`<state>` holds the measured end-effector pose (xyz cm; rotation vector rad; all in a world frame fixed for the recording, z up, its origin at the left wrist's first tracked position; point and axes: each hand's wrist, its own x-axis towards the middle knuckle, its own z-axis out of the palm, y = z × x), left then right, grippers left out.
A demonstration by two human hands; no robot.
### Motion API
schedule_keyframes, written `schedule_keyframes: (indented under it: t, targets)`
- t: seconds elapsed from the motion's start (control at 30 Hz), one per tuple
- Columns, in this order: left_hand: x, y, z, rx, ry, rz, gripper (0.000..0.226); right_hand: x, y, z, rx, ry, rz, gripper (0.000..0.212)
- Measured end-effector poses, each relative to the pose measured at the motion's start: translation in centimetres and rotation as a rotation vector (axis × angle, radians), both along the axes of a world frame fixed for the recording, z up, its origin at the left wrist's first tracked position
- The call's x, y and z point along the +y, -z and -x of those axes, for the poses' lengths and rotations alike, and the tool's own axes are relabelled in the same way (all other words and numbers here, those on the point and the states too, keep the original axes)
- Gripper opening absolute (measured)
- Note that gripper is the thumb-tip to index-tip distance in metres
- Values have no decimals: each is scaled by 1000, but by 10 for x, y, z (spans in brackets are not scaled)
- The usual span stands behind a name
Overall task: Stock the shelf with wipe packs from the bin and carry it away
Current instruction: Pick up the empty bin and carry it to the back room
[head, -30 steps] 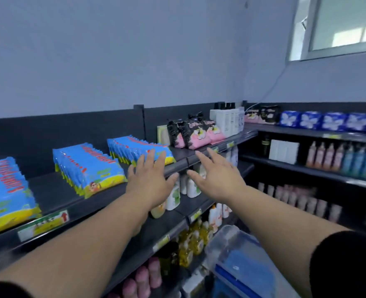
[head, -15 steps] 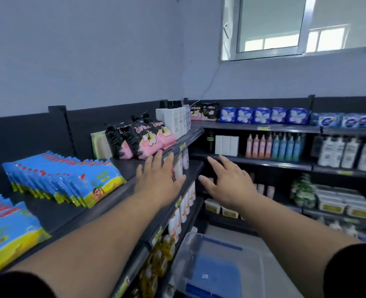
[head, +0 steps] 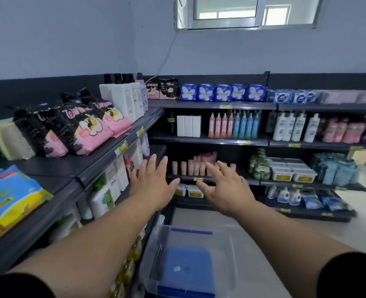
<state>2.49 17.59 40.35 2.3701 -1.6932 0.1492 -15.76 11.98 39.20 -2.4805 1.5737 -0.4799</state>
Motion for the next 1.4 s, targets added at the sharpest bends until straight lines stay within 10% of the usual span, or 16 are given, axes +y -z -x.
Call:
schedule_keyframes:
  t: [0.6,1.4]
  targets:
    - [-170,203,-5,192,39,-16,73,-161,204,15,52,70,-213,67]
    - [-161,524,-121,275,-215,-284,70,-161,499,12,323,413,-430,70]
